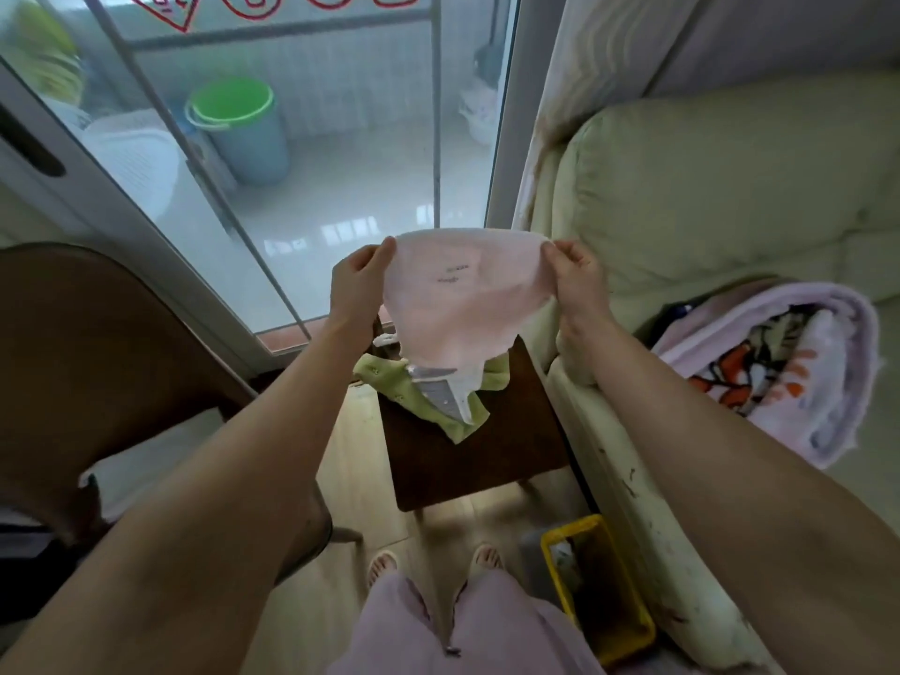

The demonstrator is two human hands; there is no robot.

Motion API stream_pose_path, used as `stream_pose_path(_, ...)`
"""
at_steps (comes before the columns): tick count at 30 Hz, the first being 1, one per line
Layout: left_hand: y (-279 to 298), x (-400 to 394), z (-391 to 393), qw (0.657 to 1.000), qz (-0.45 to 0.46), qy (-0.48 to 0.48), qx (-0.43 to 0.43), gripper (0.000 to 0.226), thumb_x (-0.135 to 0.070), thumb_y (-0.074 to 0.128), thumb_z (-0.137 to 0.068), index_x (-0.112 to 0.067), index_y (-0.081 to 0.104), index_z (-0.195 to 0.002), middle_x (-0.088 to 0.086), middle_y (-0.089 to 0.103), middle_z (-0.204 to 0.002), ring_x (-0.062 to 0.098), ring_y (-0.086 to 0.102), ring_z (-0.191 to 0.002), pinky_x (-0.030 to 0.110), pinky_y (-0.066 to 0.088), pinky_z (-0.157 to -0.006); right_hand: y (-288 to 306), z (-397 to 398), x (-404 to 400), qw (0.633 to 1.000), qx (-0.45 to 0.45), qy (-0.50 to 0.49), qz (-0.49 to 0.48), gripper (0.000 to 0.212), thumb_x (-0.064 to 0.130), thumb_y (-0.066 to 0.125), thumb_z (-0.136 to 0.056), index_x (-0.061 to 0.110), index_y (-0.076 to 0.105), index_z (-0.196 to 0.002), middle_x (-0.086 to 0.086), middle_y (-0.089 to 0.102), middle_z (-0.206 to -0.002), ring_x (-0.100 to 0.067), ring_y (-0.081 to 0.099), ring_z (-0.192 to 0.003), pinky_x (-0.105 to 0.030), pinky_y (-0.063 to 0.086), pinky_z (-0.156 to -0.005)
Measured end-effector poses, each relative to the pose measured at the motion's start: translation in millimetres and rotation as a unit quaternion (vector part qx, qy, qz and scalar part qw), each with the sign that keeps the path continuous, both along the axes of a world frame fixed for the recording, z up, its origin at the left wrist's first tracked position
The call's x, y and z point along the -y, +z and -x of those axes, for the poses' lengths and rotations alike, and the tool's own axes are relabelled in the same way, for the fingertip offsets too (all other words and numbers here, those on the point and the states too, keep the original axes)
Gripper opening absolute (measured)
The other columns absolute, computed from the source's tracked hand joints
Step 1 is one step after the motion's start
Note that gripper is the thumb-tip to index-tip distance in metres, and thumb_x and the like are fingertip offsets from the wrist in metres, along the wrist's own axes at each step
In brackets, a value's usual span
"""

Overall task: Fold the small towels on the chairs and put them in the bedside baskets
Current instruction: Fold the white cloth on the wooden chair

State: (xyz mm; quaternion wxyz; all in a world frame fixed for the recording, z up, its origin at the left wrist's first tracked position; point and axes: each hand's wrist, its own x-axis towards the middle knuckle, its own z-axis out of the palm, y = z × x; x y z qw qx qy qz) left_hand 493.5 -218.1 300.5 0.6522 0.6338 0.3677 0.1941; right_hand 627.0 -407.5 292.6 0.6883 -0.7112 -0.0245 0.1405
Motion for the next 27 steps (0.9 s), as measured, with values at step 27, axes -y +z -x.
stream_pose_path(27, -324, -25, 24, 0.976, -0.038, -0.010, -0.212, 0.019, -0.028, 0.051, -0.098, -0.014, 0.063, -0.092, -0.009, 0.058, -0.082, 0.002, 0.051, -0.074, 0.020, 0.041, -0.066, -310, 17, -33, 0.974, -0.111, 0.059, 0.191, 0.011, 0.019, 0.061, -0.094, 0.010, 0.067, -0.094, -0.002, 0.064, -0.088, -0.009, 0.056, -0.077, -0.020, 0.046, -0.067)
